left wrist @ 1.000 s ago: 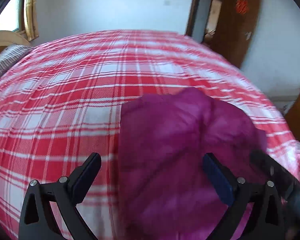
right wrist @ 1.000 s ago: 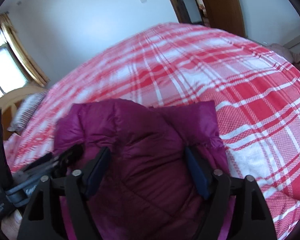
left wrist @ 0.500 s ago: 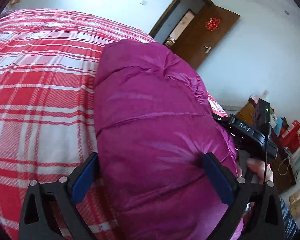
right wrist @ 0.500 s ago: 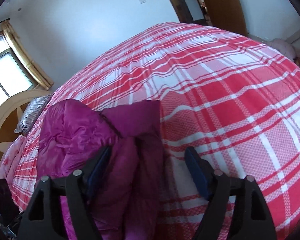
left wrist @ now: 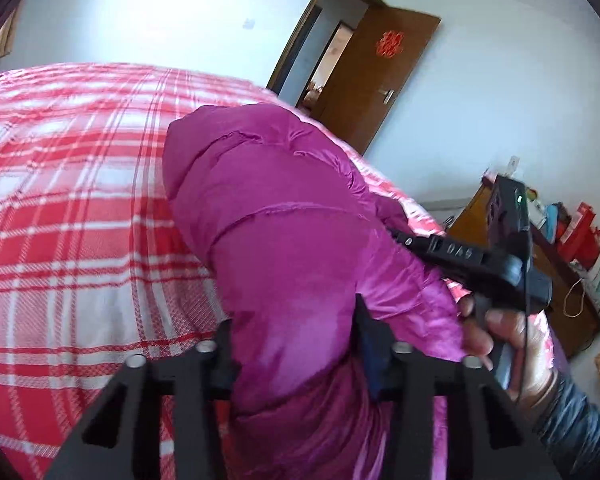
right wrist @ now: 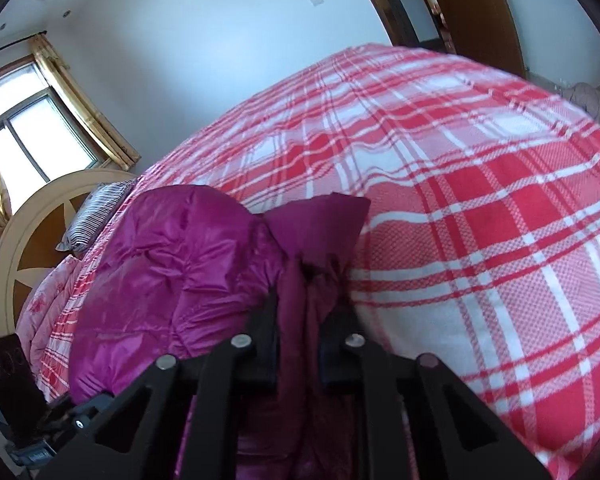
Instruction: Fold large clothes
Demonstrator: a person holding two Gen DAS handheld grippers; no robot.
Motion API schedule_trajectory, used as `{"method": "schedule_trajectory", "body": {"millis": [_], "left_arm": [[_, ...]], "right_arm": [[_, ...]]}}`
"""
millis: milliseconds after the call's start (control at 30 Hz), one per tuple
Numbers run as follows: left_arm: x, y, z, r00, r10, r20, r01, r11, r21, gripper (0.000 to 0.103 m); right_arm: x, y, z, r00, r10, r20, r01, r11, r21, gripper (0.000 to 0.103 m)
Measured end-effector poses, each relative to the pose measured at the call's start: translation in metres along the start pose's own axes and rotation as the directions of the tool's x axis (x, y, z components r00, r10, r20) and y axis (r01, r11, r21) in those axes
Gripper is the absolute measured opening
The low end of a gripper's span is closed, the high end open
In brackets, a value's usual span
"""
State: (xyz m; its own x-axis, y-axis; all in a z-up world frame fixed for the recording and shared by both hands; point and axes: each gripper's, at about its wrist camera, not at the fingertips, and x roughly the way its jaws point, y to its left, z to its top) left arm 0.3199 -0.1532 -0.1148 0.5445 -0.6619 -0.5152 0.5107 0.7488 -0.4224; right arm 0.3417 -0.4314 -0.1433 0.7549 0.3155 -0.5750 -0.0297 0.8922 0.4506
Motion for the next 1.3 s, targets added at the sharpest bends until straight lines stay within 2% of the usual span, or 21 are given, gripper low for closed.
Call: {"method": "schedule_trajectory", "body": {"millis": [167,333,567,900,1300], "left_arm": [[-0.037,-0.008,0.002,0.999,0.012,0.052,-0.015,0.999,0.050,0.035],[-0.072,-0.002,-0.003,0.995,0.035,0.093,-0.040,0.997,0.059,0.034],[-0.120,0.032,-0.010,0.987,0.101,0.128,-0.101,0.995,-0.004,0.034],[-0.175,0.083,-0.027,0.962,0.219,0.161,-0.203,0.973,-0.112,0.034],[-0.227,0.129,-0.042,0.914,0.368,0.172,-0.338,0.923,-0.182,0.033]], "right_arm": [[-0.018,0.023,-0.002,0.998,0.037,0.050,-0.036,0.999,-0.012,0.016],[-0.020,0.046,-0.002,0.994,0.091,0.056,-0.090,0.996,-0.014,0.015],[-0.005,0.104,-0.004,0.982,0.186,0.031,-0.183,0.981,-0.070,0.015],[0.042,0.186,-0.021,0.960,0.273,-0.070,-0.280,0.950,-0.138,0.015],[0.088,0.266,-0.039,0.933,0.317,-0.171,-0.348,0.916,-0.199,0.015]]}}
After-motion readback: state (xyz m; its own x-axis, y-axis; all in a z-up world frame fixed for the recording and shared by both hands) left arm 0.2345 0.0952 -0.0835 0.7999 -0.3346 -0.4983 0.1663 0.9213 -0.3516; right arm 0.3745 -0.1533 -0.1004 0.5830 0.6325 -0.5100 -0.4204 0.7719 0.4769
